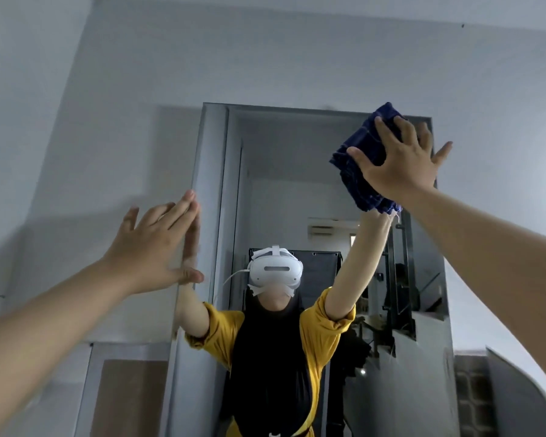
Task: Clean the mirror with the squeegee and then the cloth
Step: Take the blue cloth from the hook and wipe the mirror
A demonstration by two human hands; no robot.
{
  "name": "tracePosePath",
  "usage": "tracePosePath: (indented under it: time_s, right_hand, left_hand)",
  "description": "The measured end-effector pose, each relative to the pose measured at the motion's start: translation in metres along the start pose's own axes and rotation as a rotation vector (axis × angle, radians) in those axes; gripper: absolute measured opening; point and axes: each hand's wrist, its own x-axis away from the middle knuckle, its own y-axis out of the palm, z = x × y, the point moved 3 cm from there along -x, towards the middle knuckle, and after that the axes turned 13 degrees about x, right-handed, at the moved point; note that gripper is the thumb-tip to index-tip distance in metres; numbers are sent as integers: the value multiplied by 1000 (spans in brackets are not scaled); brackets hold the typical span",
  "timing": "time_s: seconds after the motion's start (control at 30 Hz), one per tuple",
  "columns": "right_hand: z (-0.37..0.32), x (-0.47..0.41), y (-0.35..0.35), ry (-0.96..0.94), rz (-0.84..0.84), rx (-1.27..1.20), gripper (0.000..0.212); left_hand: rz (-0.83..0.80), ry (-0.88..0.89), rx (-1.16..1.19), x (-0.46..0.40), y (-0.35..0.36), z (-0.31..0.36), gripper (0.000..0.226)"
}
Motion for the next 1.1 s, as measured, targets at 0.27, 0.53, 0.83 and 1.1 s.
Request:
tracePosePath:
  time_s: [0.27, 0.53, 0.83, 1.1]
  right_hand:
    - [16, 42, 12, 476, -54, -174, 82]
    - [-55, 52, 6, 446, -101, -179, 78]
    - [-185, 65, -8, -4, 0, -213, 75]
    - [-239, 77, -17, -429, 71, -118, 73]
  left_hand:
    - [7, -136, -95, 27, 5, 35, 89]
    - [-141, -131, -77, 32, 9, 26, 133]
    - [-117, -27, -11, 36, 20, 8, 139]
    - [35, 97, 8, 64, 36, 3, 104]
